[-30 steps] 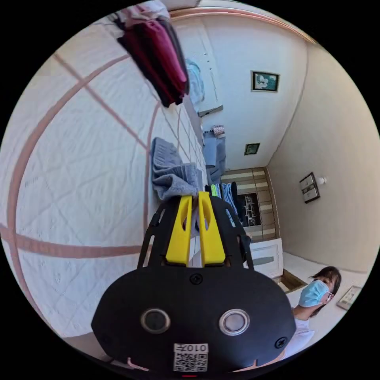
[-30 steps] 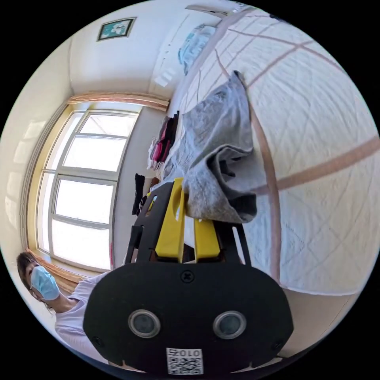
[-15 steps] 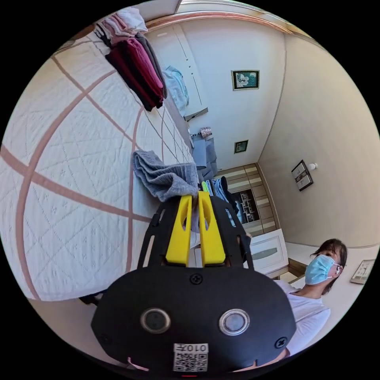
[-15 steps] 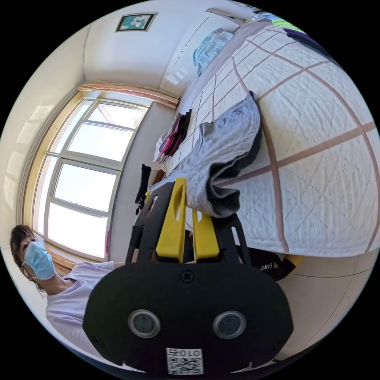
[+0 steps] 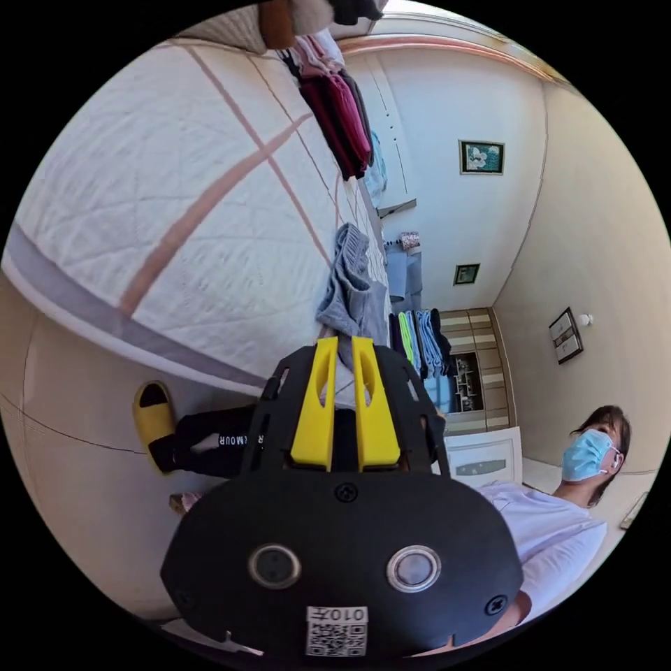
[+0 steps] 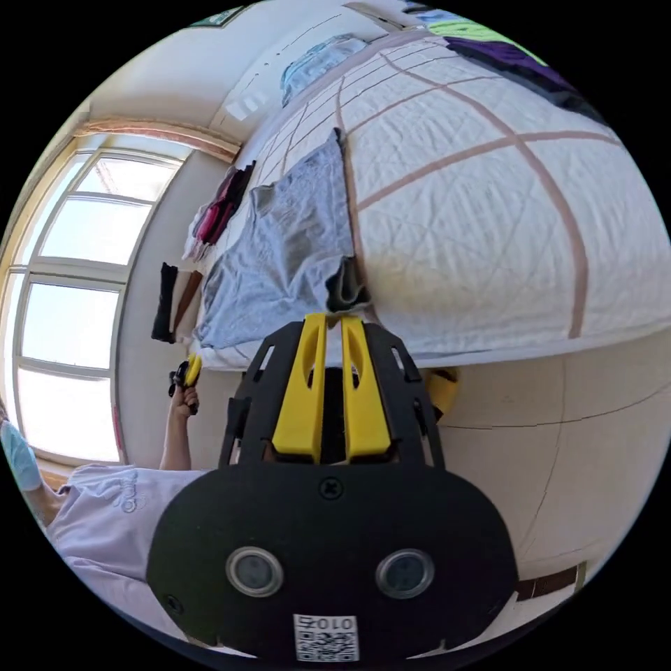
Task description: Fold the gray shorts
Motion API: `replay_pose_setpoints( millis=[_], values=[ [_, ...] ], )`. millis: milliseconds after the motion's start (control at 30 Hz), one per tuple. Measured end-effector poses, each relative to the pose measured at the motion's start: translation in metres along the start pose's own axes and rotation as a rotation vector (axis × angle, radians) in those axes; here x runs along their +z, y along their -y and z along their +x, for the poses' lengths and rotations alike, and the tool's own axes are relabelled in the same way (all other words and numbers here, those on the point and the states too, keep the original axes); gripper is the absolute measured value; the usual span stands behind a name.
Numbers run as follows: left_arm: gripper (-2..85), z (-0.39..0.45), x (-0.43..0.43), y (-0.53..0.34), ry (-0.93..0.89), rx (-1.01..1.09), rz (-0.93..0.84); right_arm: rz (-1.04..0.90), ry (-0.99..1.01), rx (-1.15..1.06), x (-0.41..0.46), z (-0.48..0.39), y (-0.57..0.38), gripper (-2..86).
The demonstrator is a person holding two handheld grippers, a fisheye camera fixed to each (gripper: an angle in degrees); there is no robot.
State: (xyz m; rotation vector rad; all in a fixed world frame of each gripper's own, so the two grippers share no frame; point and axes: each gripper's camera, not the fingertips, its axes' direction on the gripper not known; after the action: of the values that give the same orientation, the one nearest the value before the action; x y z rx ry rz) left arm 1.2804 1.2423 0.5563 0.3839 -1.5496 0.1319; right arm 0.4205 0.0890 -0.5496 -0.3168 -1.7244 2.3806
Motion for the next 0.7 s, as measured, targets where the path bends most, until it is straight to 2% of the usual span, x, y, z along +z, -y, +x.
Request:
replay_pose_setpoints(
  millis=[100, 167, 233, 367, 500, 700],
  values=[
    [4.4, 0.007, -0.034, -0.009, 0.09, 0.037, 0.113, 0.129, -0.18, -0.021, -0.03, -0.023, -0.007, 4.6],
    [5.2, 0.029, -0.038, 0.007, 0.153, 0.119, 0.137, 0.227, -0.262, -0.217, -0.04, -0.082, 0.014, 5.4],
    [7.1, 0.065, -0.022, 0.044, 0.205, 0.25, 0.113, 0.244, -0.302, -0.394, -0.031, -0.133, 0.042, 6.7],
    [10.3, 0.093, 0.026, 0.107, 0.284, 0.326, 0.06, 0.123, -0.292, -0.644, 0.019, -0.222, 0.126, 9.1],
    [12.2, 0.096, 0.084, 0.154, 0.334, 0.383, -0.094, 0.019, -0.329, -0.692, 0.061, -0.262, 0.189, 10.2],
    [10.1, 0.106, 0.136, 0.164, 0.342, 0.651, -0.302, -0.194, -0.34, -0.658, 0.124, -0.262, 0.242, 7.6]
  ],
)
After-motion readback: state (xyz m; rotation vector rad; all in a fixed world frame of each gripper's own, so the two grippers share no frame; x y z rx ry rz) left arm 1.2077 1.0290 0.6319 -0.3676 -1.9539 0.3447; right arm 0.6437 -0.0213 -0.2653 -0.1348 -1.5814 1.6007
